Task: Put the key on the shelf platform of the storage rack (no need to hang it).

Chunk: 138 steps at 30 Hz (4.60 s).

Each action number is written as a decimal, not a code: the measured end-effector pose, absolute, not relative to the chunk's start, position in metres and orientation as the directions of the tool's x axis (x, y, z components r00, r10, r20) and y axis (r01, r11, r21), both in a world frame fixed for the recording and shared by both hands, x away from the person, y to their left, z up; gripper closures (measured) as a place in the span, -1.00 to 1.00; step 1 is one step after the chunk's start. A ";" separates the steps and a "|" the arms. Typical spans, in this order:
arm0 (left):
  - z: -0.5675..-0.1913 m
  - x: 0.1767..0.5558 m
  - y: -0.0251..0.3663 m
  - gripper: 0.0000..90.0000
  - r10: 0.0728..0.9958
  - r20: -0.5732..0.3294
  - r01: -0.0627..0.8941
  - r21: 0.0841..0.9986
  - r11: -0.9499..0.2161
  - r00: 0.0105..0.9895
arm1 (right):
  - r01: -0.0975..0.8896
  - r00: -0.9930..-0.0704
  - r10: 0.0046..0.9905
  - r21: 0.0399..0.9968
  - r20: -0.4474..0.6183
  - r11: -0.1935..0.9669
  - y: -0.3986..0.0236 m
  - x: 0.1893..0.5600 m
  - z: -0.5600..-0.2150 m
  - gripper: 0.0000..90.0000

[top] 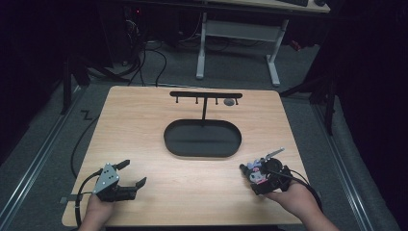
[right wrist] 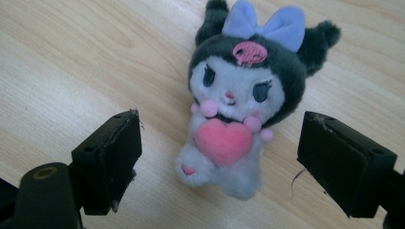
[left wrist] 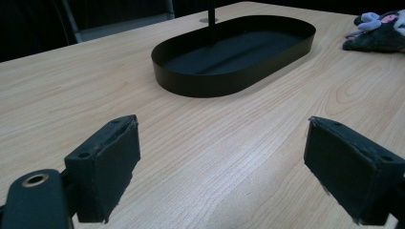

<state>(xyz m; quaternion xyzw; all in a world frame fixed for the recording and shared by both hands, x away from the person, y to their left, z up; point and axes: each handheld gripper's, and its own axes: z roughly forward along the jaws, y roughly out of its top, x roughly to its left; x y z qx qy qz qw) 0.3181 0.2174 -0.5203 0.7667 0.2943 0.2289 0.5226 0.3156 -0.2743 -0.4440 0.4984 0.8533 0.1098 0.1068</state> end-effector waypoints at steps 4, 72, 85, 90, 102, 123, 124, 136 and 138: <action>-0.521 0.318 0.216 -0.72 0.688 0.043 0.212 0.936 -0.282 0.725 | 0.837 -0.481 0.875 0.267 -0.059 0.478 -0.275 0.316 -0.448 -0.66; -0.521 0.320 0.216 -0.68 0.681 0.050 0.209 0.933 -0.293 0.731 | 0.897 -0.428 0.904 0.116 -0.021 0.427 -0.284 0.332 -0.479 0.04; -0.521 0.320 0.216 -0.68 0.682 0.048 0.211 0.933 -0.292 0.730 | 0.882 -0.449 0.893 0.141 -0.033 0.449 -0.278 0.338 -0.460 0.04; -0.521 0.321 0.216 -0.68 0.682 0.046 0.213 0.933 -0.291 0.730 | 0.877 -0.453 0.891 0.164 -0.036 0.452 -0.275 0.342 -0.449 0.04; -0.521 0.321 0.217 -0.68 0.682 0.047 0.211 0.933 -0.291 0.730 | 0.860 -0.472 0.881 0.206 -0.023 0.466 -0.262 0.356 -0.430 0.04; -0.522 0.321 0.218 -0.67 0.678 0.045 0.213 0.932 -0.292 0.734 | 0.835 -0.501 0.865 0.247 -0.030 0.492 -0.238 0.387 -0.413 0.04; -0.522 0.321 0.218 -0.67 0.677 0.046 0.213 0.932 -0.294 0.735 | 0.832 -0.505 0.862 0.247 -0.033 0.497 -0.236 0.389 -0.413 0.04; -0.523 0.321 0.217 -0.67 0.669 0.043 0.218 0.928 -0.301 0.742 | 0.814 -0.534 0.845 0.248 -0.035 0.524 -0.209 0.413 -0.420 0.04; -0.523 0.322 0.217 -0.67 0.668 0.043 0.218 0.928 -0.302 0.743 | 0.814 -0.535 0.844 0.248 -0.032 0.525 -0.206 0.416 -0.421 0.04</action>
